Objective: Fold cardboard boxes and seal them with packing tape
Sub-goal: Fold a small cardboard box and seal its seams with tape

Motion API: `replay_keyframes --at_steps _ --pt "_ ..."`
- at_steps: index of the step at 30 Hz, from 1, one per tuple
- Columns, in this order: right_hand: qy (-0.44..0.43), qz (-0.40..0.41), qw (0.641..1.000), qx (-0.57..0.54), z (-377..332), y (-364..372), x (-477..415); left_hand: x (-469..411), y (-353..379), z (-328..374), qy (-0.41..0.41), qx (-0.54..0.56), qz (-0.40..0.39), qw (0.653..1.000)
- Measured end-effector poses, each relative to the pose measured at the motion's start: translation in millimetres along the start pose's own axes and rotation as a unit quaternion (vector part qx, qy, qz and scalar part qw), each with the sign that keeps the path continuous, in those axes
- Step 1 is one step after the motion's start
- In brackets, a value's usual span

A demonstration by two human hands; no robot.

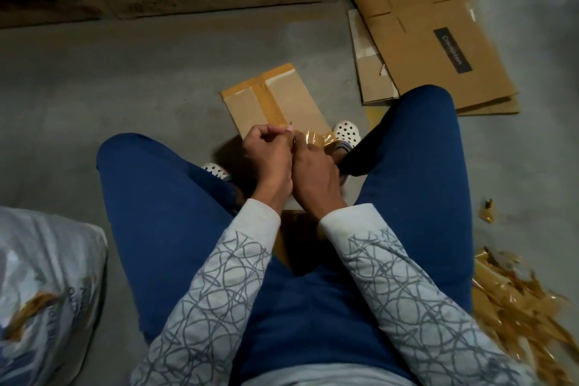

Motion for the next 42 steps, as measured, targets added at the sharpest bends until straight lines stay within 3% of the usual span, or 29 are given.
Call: replay_keyframes --at_steps 7,16,21,29,32,35,39,42 --pt "-0.031 -0.039 0.998 0.036 5.6 9.8 -0.1 3.0 11.4 -13.6 -0.089 0.038 -0.052 0.994" --pt "-0.059 -0.058 0.995 -0.063 17.4 -20.8 -14.0 -15.4 25.1 29.6 0.015 -0.053 -0.051 0.997" --pt "0.049 0.038 0.996 -0.07 66.8 -69.4 -51.0 -16.3 88.7 68.8 0.027 -0.044 -0.132 0.99" --pt "0.066 0.035 0.992 -0.099 160.0 -158.6 -125.3 -24.9 211.9 107.4 -0.008 -0.046 -0.284 0.958" --pt "0.116 0.036 0.99 -0.079 212.7 -172.5 -150.4 -39.2 267.5 81.1 -0.103 -0.025 -0.336 0.936" --pt "0.172 0.038 0.98 -0.089 278.8 -152.8 -171.2 -65.0 315.4 33.0 -0.165 -0.073 -0.328 0.927" --pt "0.261 0.058 0.956 -0.123 374.1 -78.8 -184.6 -98.1 351.4 -54.2 -0.196 -0.168 -0.3 0.919" --pt "0.347 0.074 0.921 -0.158 432.5 -5.4 -172.5 -111.4 355.3 -133.9 -0.25 -0.221 -0.307 0.891"
Point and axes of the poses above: each hand's wrist, its own x-axis away from the middle knuckle, its own y-axis out of the palm, z = x × y, the point moved 7 cm from there along -x, towards the middle knuckle
